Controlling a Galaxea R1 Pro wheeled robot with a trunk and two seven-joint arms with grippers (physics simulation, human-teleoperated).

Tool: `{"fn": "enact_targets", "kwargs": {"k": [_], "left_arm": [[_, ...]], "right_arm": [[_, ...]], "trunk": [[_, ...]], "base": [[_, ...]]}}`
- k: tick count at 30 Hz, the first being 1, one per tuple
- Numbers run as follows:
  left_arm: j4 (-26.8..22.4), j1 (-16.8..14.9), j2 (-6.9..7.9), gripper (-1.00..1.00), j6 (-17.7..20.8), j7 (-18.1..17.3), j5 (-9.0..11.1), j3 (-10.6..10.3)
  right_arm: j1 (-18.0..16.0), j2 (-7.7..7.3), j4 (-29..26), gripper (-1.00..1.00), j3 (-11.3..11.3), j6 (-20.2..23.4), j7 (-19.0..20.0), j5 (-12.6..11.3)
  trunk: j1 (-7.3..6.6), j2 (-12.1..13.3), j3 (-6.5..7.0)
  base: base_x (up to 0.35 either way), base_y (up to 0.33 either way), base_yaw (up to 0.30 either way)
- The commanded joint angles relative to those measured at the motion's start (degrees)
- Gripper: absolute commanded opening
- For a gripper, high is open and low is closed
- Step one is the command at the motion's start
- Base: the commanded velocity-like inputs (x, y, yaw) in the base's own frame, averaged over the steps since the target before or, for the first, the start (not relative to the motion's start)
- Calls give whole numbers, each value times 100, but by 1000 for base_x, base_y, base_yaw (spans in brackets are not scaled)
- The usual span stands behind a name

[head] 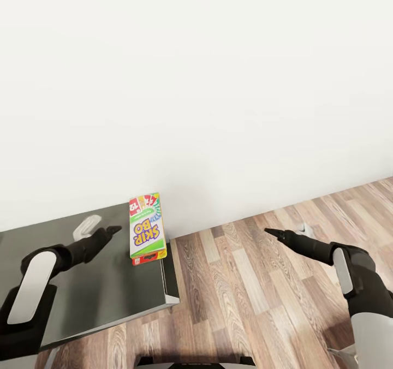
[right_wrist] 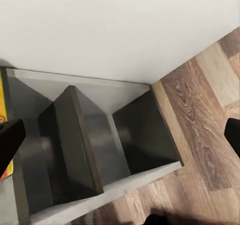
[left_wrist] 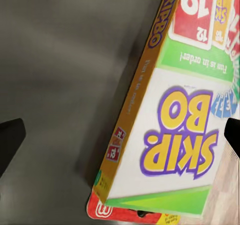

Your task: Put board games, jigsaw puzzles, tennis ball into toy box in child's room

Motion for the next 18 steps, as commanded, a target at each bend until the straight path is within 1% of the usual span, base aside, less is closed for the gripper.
{"fn": "enact_targets", "kwargs": {"k": [1, 2, 3, 5, 6, 7, 8, 10, 11, 13, 14, 16, 17, 18], "left_arm": [[-8, -3, 1, 100, 15, 57, 62, 5], [-50, 10, 0, 100, 27, 55, 101, 28], [-50, 10, 0, 100, 27, 55, 101, 28], [-111, 20, -6, 100, 45, 52, 239, 53], [-111, 20, -6, 100, 45, 52, 239, 53], [-134, 20, -8, 100, 51, 51, 310, 51], [-134, 20, -8, 100, 51, 51, 310, 51], [-170, 5, -21, 100, 63, 50, 415, 29], [-170, 5, -21, 100, 63, 50, 415, 29], [-193, -20, -27, 100, 72, 48, 482, -58], [-193, -20, -27, 100, 72, 48, 482, -58], [-208, -39, -29, 100, 70, 38, 525, -224], [-208, -39, -29, 100, 70, 38, 525, -224], [-213, -45, -32, 100, 66, 33, 540, -320]], "right_arm": [[-6, 3, 3, 100, -7, 28, 17, -1], [-59, 84, 117, 100, 32, 16, 24, -4], [-59, 84, 117, 100, 32, 16, 24, -4], [-167, 271, 346, 100, 88, -2, 37, -6], [-167, 271, 346, 100, 88, -2, 37, -6], [-213, 353, 463, 100, 108, -8, 41, -6], [-213, 353, 463, 100, 108, -8, 41, -6], [-296, 491, 693, 100, 138, -16, 51, -7], [-296, 491, 693, 100, 138, -16, 51, -7], [-379, 593, 895, 100, 163, -21, 61, -9], [-379, 593, 895, 100, 163, -21, 61, -9], [-470, 698, 1084, 100, 181, -24, 67, -12], [-470, 698, 1084, 100, 181, -24, 67, -12], [-514, 758, 1191, 100, 188, -25, 69, -13]], "trunk": [[3, -10, -8], [3, -10, -8], [3, -10, -8], [3, -10, -8], [3, -10, -8], [3, -10, -8], [3, -10, -8], [3, -10, -8], [3, -10, -8], [3, -10, -8], [3, -10, -8], [3, -10, -8], [3, -10, -8], [3, -10, -8]], "base": [[0, 0, 0], [0, 0, 0], [0, 0, 0], [0, 0, 0], [0, 0, 0], [0, 0, 0], [0, 0, 0], [0, 0, 0], [0, 0, 0], [0, 0, 0], [0, 0, 0], [0, 0, 0], [0, 0, 0], [0, 0, 0]]}}
